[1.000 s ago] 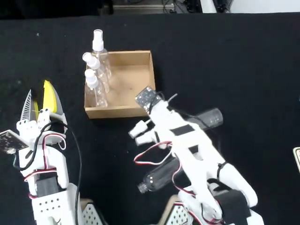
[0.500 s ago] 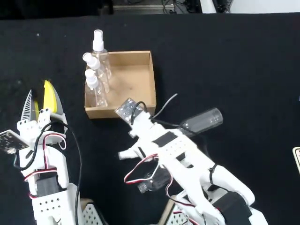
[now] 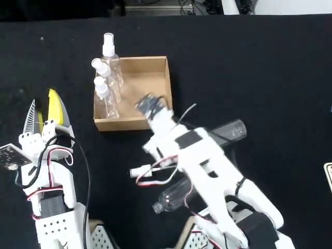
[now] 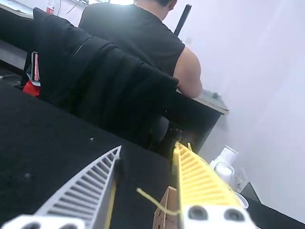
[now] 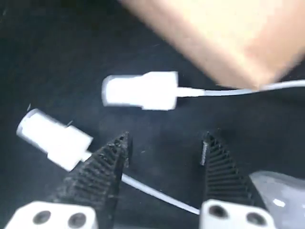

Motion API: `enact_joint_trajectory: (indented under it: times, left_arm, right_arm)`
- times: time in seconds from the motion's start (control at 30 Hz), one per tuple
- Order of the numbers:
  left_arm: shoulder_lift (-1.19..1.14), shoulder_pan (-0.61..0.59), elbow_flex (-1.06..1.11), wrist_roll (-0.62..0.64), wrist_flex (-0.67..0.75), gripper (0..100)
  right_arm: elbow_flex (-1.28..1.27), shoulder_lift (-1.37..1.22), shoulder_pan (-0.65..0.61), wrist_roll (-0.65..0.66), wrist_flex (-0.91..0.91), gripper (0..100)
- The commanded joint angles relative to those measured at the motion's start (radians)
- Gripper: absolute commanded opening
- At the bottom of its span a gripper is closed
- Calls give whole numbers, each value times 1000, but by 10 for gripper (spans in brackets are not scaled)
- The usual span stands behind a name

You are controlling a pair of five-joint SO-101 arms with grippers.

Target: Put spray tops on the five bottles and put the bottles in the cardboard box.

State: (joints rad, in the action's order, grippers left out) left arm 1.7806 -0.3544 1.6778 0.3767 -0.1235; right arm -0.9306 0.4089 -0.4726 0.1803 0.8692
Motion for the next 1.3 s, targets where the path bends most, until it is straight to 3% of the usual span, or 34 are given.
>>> enact_joint_trajectory:
  times: [0.0, 0.17, 0.33, 1.27]
  left_arm:
    - [0, -8, 24, 8, 20, 152]
    - [0, -8, 24, 9, 20, 152]
    - [0, -8, 24, 9, 20, 152]
    - [2, -8, 24, 11, 20, 152]
  right_arm:
    - [85, 42, 64, -123, -15, 204]
    - [8, 42, 54, -201, -178, 204]
    - [-90, 42, 60, -198, -325, 204]
    - [-156, 41, -55, -206, -400, 204]
